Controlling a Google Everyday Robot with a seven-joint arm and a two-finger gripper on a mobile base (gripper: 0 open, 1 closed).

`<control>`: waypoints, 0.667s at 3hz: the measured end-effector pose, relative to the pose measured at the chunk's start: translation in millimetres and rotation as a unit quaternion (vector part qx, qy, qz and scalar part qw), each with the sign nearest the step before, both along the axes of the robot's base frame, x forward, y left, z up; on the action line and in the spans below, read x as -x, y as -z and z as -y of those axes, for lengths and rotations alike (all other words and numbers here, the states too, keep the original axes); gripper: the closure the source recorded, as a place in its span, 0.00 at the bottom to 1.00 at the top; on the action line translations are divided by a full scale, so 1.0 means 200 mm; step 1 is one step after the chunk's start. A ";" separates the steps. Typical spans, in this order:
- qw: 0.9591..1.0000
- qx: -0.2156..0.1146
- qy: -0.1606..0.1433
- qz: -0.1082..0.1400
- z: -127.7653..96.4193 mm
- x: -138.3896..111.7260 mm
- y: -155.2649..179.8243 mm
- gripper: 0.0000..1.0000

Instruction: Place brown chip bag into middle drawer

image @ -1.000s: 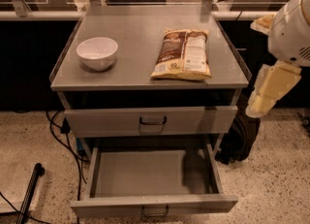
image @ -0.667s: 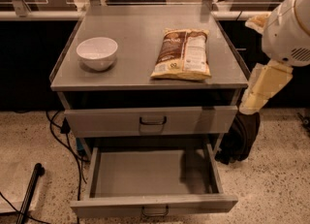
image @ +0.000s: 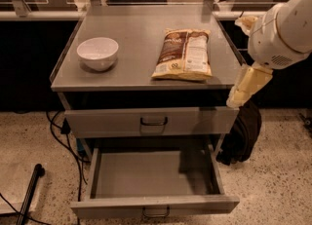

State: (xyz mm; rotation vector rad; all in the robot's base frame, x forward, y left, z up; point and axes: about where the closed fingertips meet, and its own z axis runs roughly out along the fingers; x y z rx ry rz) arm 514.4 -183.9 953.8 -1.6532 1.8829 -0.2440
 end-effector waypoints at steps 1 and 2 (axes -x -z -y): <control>1.000 0.002 0.000 0.002 0.00 0.00 0.00 0.00; 1.000 -0.001 -0.002 0.017 -0.01 -0.04 0.06 0.00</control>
Offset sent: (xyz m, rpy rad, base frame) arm 0.0262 0.0018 -0.0375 0.0208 -0.0859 0.0107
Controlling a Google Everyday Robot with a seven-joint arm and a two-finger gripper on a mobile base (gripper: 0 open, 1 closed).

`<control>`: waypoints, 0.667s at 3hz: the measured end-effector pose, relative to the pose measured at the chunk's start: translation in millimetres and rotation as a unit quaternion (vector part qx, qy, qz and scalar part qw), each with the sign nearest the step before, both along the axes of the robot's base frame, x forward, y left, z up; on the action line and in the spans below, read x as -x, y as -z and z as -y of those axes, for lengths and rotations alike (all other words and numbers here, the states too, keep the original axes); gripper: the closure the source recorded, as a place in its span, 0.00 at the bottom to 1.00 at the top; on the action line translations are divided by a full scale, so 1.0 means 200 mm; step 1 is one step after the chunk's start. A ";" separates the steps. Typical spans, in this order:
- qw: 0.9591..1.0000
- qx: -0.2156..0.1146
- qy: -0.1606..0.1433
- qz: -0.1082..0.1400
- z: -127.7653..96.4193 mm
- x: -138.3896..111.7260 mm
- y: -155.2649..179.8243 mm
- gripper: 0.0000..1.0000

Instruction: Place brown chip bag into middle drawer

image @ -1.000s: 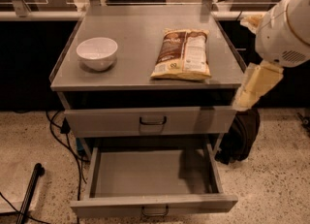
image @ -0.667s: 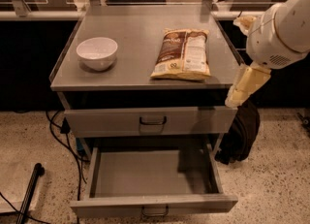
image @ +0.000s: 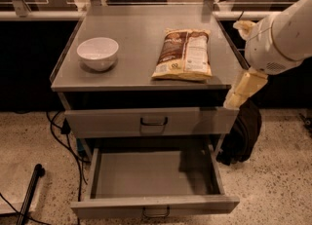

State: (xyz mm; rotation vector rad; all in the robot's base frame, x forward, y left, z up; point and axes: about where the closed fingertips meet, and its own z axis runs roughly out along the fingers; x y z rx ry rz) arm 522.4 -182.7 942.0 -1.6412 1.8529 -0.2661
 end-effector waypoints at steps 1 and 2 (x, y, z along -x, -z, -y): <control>1.000 -0.008 -0.007 0.015 -0.03 -0.06 0.07 0.19; 0.999 -0.012 -0.013 0.027 -0.07 -0.12 0.13 0.42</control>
Offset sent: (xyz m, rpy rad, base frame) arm 0.0425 0.0226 -0.0434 0.0400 -0.0802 0.0407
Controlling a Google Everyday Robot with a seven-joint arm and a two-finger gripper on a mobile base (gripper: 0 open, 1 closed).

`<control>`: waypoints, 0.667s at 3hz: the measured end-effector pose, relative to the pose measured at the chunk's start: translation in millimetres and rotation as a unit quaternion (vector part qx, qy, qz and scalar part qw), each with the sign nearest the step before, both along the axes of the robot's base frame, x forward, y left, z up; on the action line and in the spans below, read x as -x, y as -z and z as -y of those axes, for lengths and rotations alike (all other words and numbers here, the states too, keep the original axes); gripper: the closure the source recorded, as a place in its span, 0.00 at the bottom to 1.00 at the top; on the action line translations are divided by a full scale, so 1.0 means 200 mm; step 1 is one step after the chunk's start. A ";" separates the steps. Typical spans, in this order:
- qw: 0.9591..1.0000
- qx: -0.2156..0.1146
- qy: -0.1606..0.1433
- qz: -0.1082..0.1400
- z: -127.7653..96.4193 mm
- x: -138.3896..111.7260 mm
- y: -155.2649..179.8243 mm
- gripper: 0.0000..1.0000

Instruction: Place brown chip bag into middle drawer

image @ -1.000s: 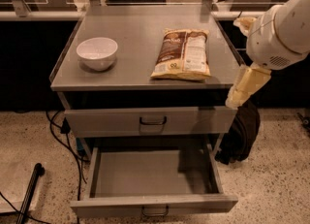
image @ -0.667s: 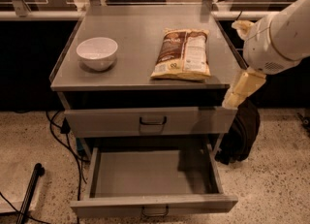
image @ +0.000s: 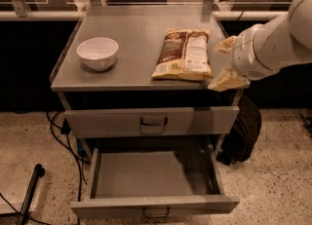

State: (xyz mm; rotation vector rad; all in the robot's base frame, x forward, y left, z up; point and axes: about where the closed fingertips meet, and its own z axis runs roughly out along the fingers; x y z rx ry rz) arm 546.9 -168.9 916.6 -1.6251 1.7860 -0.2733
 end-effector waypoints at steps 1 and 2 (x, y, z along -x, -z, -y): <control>1.000 -0.006 -0.006 0.009 -0.04 -0.05 0.05 0.48; 1.000 -0.011 -0.014 0.019 -0.08 -0.11 0.09 0.33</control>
Offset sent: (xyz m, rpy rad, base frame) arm 0.0359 0.0236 -0.0296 0.0370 -0.0594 0.0427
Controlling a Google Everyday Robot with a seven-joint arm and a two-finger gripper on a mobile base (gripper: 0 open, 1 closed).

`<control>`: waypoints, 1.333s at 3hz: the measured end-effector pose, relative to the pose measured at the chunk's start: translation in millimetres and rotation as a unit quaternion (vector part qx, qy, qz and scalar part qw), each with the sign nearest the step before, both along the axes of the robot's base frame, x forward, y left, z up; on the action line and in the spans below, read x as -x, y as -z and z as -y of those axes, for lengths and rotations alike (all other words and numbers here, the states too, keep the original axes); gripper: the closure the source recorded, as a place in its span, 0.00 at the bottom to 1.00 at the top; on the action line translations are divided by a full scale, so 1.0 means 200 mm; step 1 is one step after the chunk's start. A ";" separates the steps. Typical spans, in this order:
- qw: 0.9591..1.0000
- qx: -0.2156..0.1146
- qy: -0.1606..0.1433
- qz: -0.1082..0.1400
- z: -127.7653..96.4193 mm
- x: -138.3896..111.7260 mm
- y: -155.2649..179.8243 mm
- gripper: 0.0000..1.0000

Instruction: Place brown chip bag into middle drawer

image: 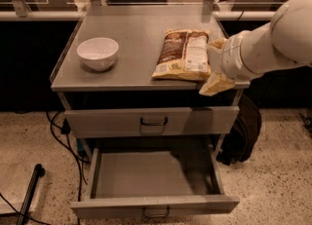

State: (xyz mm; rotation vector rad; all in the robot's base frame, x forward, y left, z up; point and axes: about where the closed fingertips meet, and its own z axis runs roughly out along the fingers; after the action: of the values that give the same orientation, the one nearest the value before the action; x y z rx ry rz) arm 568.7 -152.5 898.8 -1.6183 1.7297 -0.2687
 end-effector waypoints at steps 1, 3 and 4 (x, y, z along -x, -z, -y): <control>1.000 -0.003 -0.009 0.009 -0.05 -0.06 0.04 0.31; 1.000 -0.002 -0.013 0.013 -0.11 -0.17 0.16 0.35; 1.000 0.004 -0.004 0.013 -0.08 -0.20 0.19 0.35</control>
Offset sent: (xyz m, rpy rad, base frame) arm 0.0365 0.0274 -0.0269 0.0262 -0.0316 0.0334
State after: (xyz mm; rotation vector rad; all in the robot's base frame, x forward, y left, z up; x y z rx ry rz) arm 608.9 -136.8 860.5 -1.6212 1.7052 -0.2921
